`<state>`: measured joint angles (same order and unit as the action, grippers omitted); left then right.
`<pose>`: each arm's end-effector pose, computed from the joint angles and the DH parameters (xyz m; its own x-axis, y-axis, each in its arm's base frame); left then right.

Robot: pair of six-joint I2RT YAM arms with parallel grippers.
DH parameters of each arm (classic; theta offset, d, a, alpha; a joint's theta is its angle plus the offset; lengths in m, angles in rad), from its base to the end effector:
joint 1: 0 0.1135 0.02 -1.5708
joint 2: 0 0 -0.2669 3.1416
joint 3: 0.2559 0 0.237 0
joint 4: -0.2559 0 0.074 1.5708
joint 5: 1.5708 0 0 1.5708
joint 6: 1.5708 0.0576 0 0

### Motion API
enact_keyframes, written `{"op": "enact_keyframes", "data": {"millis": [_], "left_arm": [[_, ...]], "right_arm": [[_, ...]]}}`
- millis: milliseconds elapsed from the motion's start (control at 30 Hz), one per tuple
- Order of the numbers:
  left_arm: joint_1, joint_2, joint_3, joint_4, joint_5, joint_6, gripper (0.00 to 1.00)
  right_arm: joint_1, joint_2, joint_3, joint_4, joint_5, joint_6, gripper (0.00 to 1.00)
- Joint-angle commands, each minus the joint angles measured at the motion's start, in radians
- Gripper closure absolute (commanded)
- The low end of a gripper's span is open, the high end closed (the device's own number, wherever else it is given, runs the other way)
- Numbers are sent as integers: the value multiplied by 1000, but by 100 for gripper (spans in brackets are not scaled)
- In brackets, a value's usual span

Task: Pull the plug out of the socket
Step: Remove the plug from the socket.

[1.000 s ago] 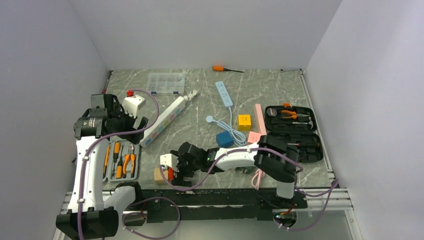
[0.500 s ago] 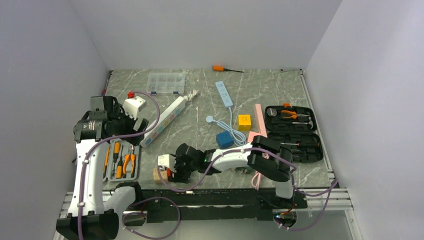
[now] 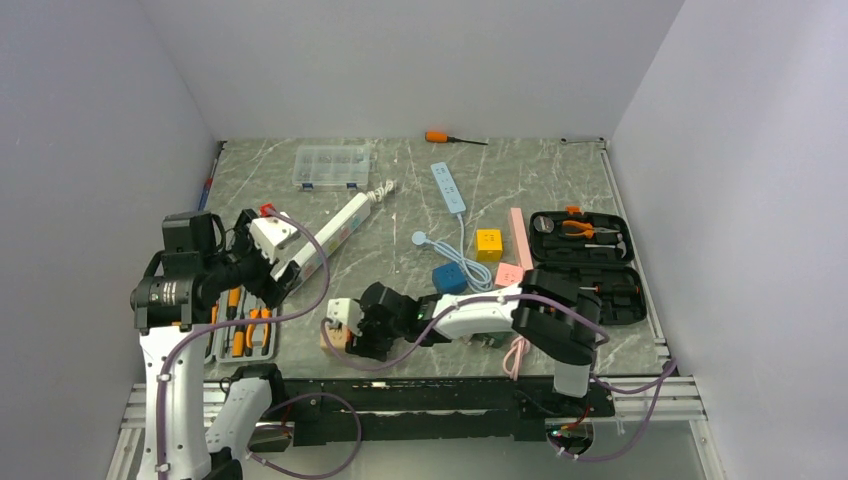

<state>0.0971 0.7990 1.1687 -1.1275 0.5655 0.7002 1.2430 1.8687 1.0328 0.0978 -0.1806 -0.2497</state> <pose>0.1175 -0.0196 0.3593 -0.3263 0.5149 -0.7928 0.6744 0.7144 0.1864 0.1168 0.3756 0.1508 0.0308 -0.6645 -0.7467 -0.9975 0.0276 -0.0657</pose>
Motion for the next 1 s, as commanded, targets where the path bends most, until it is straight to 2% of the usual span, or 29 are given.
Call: {"op": "enact_keyframes", "data": {"millis": [0, 133, 333, 433, 533, 633, 800, 967], "left_arm": [[4, 19, 91, -85, 230, 115, 3], [4, 20, 125, -59, 246, 122, 1], [-1, -24, 72, 37, 205, 125, 1], [-13, -5, 120, -31, 178, 240, 1], [-18, -6, 140, -86, 178, 355, 1], [-39, -38, 101, -79, 187, 430, 0], [-198, -101, -19, 11, 92, 467, 0], [-377, -209, -166, 153, -20, 577, 1]], "right_arm": [[-39, -144, -20, -42, 83, 116, 100], [-42, -219, -1, -174, 170, 195, 100], [-50, -395, -85, -208, 203, 247, 100], [-105, -457, -84, -277, 88, 352, 100], [-193, -439, -19, -405, -70, 426, 100], [-200, -455, -3, -447, -86, 433, 100], [-207, -514, -11, -461, -59, 458, 100], [-235, -527, 28, -499, -93, 472, 100]]}}
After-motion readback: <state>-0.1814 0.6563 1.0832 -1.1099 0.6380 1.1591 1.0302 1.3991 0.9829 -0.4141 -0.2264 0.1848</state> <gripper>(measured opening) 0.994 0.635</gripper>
